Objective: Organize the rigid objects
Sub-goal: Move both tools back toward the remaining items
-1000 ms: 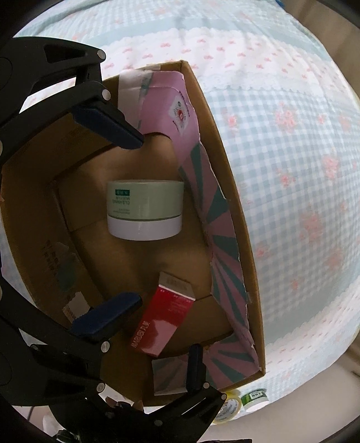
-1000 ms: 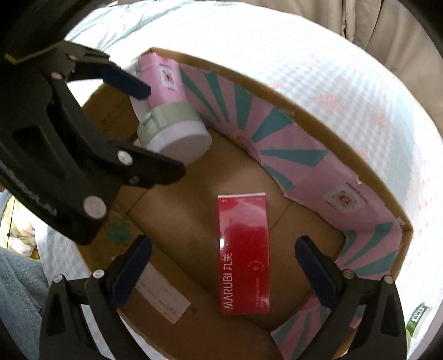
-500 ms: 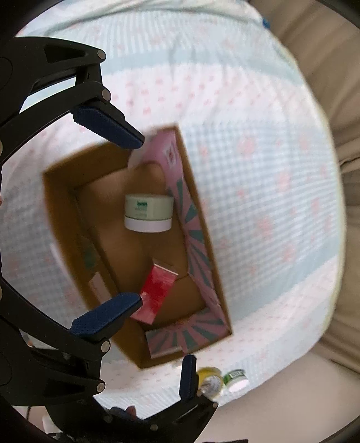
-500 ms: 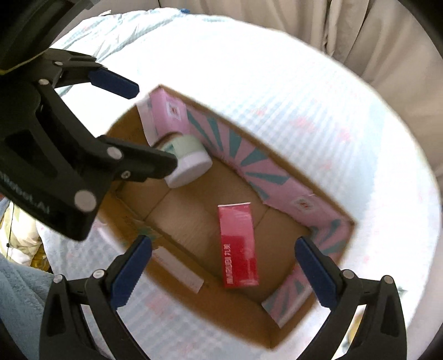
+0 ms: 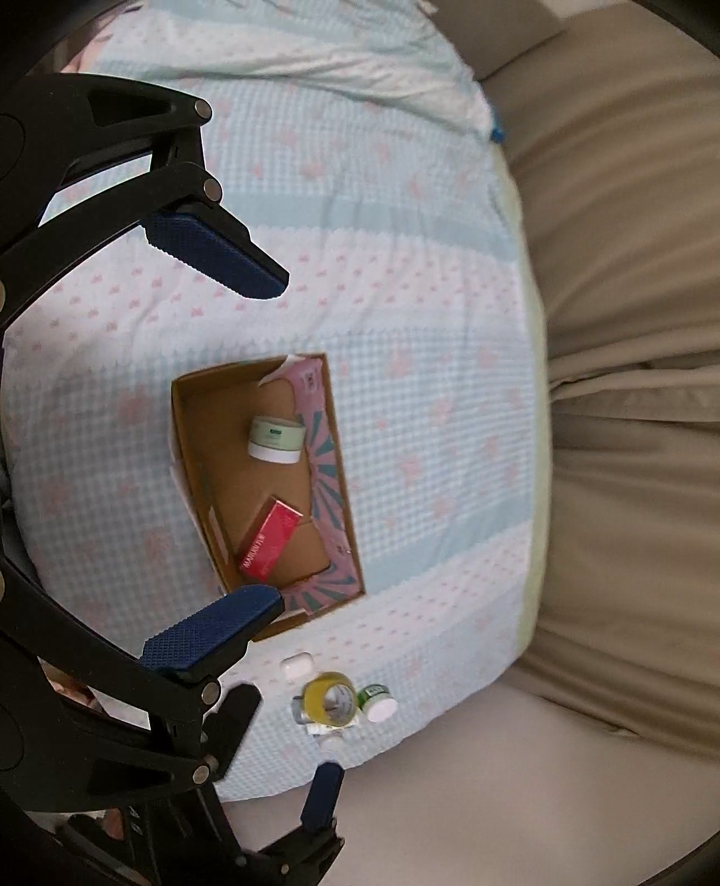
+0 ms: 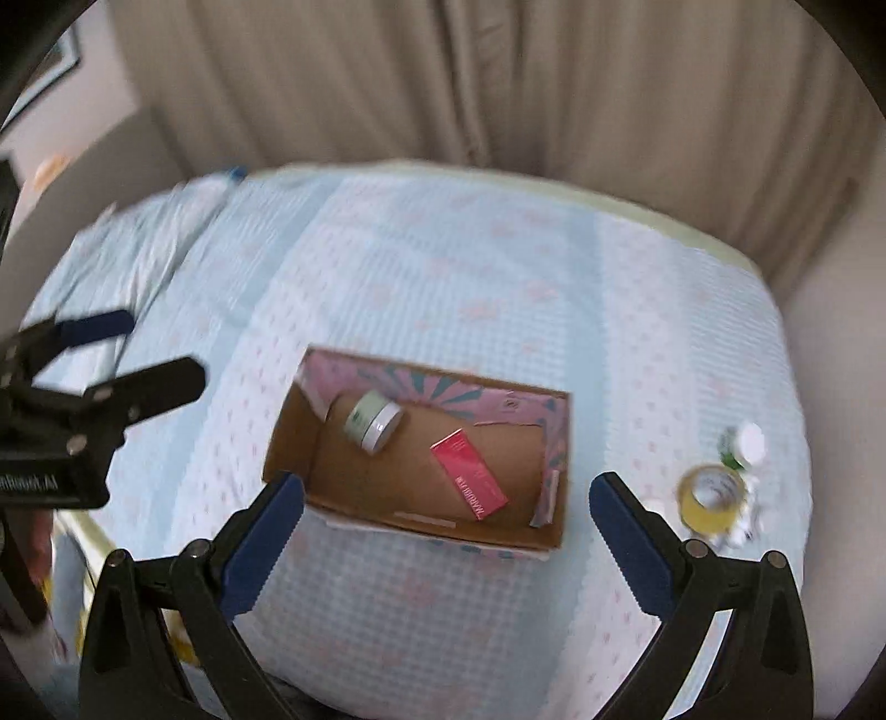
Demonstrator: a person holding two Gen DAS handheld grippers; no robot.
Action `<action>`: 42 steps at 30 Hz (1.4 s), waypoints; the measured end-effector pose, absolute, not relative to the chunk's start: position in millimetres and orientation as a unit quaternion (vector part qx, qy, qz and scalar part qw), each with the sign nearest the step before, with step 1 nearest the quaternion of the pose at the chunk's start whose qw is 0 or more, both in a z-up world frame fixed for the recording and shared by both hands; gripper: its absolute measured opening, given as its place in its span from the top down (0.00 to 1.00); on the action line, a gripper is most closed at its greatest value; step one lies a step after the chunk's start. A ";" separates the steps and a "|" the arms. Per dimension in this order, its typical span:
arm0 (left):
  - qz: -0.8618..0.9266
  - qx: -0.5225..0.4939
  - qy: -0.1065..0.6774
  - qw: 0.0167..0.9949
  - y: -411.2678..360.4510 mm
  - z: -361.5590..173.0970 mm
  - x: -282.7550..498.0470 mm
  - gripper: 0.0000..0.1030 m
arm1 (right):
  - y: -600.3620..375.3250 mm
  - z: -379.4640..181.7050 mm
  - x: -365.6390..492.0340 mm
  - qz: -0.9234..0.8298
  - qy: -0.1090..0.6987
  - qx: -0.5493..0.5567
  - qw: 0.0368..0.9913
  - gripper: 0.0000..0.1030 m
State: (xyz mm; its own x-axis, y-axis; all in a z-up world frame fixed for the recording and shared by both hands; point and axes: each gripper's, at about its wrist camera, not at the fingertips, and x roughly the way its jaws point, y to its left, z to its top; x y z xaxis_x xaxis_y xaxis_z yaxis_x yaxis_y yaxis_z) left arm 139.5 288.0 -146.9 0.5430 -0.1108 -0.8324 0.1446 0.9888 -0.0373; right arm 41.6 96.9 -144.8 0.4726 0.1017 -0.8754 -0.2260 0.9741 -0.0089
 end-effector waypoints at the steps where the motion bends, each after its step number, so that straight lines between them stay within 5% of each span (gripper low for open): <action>1: -0.073 0.019 0.465 0.882 287.3 -140.2 132.8 0.00 | 95.2 -136.9 35.5 0.085 0.499 -0.059 0.861 0.00; 13: -0.145 -0.012 0.456 0.878 225.8 -117.2 115.9 0.00 | 18.6 -72.8 -11.4 -0.057 0.443 0.030 0.894 0.00; 26: -0.152 -0.005 0.459 0.876 39.4 -120.7 121.5 0.00 | -155.4 -71.7 -24.2 -0.107 0.404 0.077 0.905 0.00; 42: -0.116 -0.055 0.525 0.841 -138.1 -232.9 172.4 0.00 | -328.4 -130.4 40.0 -0.108 0.414 0.081 0.900 0.00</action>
State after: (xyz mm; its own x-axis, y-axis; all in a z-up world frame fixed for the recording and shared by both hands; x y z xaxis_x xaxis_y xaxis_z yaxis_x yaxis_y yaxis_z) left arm 172.4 -138.1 -232.9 0.4213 -0.2533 -0.8708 0.1385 0.9669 -0.2142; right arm 40.0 -328.4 -130.4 0.6342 -0.1282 -0.7624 0.2620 0.9635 0.0559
